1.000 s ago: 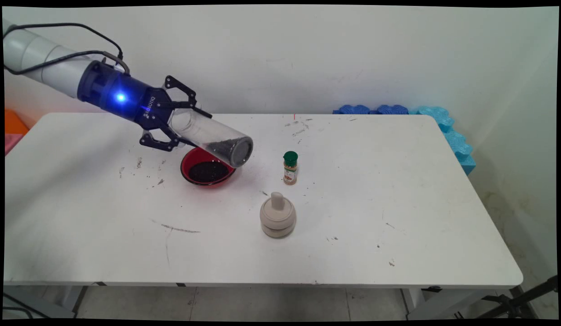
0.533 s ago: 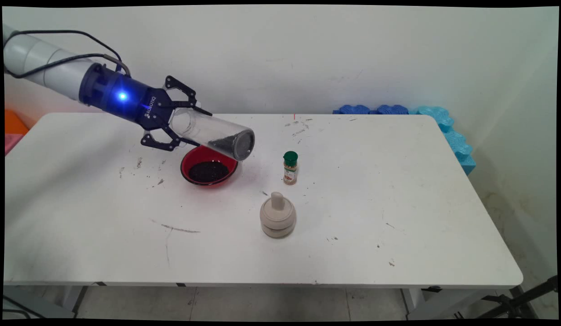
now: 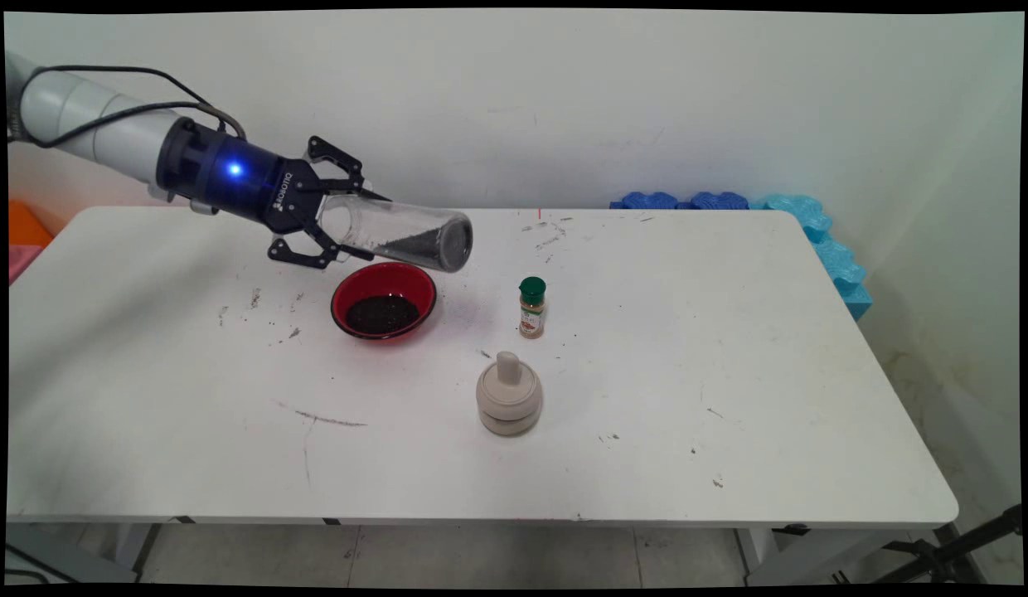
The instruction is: Pour the black seasoning powder in the red bowl
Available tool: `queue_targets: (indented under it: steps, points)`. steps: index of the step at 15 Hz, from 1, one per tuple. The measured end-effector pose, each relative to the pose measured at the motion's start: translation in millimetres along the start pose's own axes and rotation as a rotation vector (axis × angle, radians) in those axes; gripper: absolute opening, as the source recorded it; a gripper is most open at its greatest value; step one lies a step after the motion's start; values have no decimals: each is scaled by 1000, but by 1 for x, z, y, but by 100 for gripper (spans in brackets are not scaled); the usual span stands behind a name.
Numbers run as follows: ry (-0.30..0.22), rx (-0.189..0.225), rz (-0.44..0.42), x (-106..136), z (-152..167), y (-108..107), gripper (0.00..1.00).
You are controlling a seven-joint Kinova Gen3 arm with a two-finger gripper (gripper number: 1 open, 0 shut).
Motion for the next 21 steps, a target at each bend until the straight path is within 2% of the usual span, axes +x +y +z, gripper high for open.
queue_targets:
  steps: [8, 21]
  points:
    - [-9, -39, -123, 11, 8, 4, 0]
    - [-35, -79, -268, 15, 18, 7, 0]
